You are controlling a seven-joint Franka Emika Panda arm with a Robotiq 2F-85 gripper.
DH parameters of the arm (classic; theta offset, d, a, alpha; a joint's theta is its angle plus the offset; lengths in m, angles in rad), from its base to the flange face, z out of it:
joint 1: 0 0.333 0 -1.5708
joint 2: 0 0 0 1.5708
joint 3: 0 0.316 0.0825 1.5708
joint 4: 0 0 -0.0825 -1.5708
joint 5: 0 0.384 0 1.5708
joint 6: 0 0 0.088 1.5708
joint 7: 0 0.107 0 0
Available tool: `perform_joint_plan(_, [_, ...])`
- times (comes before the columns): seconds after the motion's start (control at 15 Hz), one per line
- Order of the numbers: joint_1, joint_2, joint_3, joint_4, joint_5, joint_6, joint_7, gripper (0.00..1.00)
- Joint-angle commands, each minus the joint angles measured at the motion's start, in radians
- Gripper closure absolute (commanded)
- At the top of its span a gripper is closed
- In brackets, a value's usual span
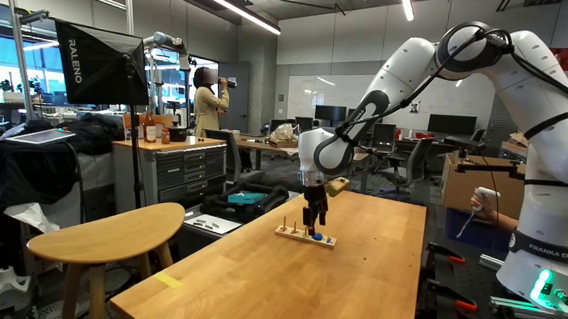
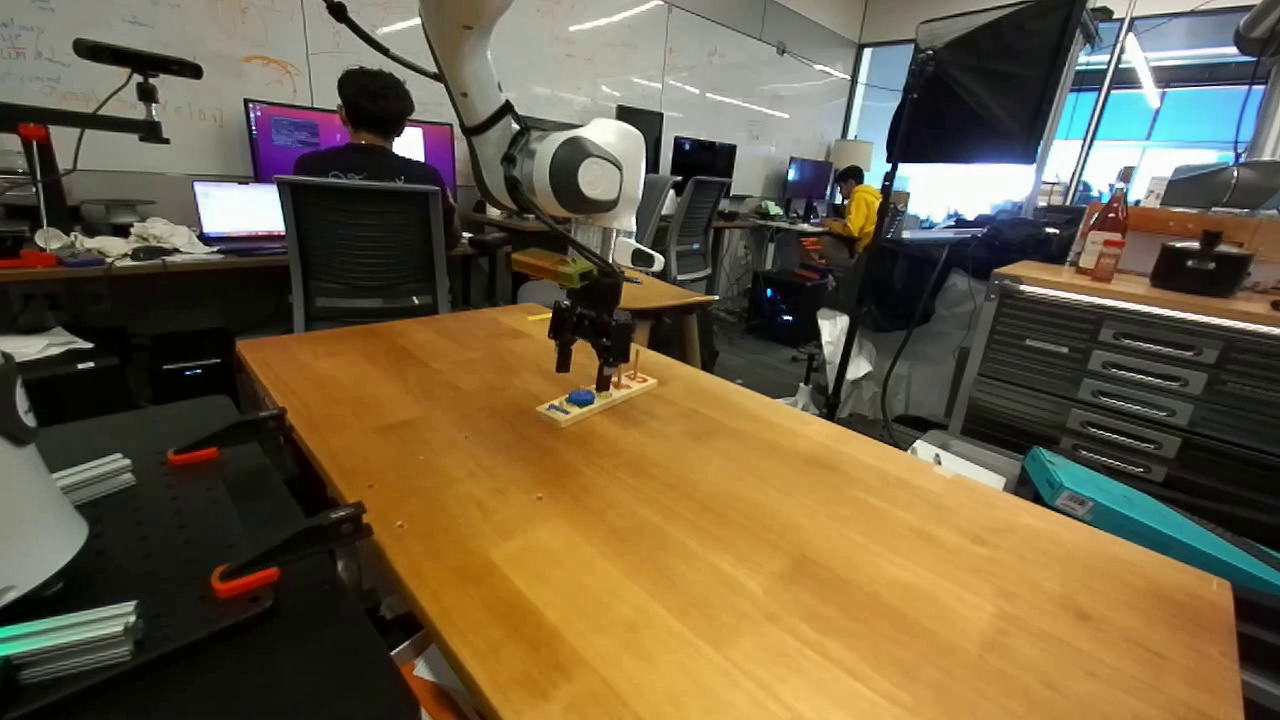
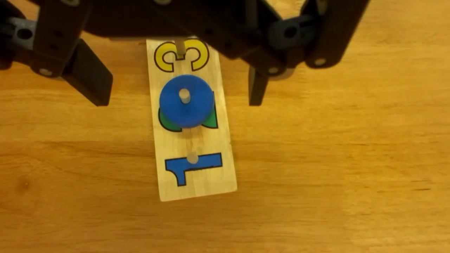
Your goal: Remove the blue ring from the wooden platform
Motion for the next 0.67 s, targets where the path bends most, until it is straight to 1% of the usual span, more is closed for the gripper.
perform_joint_plan(0.0, [0.027,0.065,-0.028,0.049,-0.002,0.028,-0.010,0.00])
perform_joint_plan(0.13, [0.028,0.075,-0.028,0.047,-0.001,0.039,-0.011,0.00])
perform_joint_plan(0.2, [0.028,0.079,-0.028,0.047,0.000,0.046,-0.011,0.25])
perform_joint_plan(0.27, [0.026,0.082,-0.026,0.051,0.003,0.048,-0.016,0.28])
perform_joint_plan(0.33, [0.026,0.082,-0.024,0.051,0.006,0.051,-0.016,0.34])
perform_joint_plan(0.4, [0.027,0.082,-0.025,0.051,0.005,0.053,-0.015,0.44])
perform_joint_plan(0.47, [0.027,0.080,-0.025,0.051,0.005,0.051,-0.015,0.51])
perform_joint_plan(0.53, [0.028,0.078,-0.025,0.052,0.006,0.048,-0.012,0.24])
perform_joint_plan(0.6, [0.029,0.074,-0.024,0.052,0.006,0.047,-0.013,0.14])
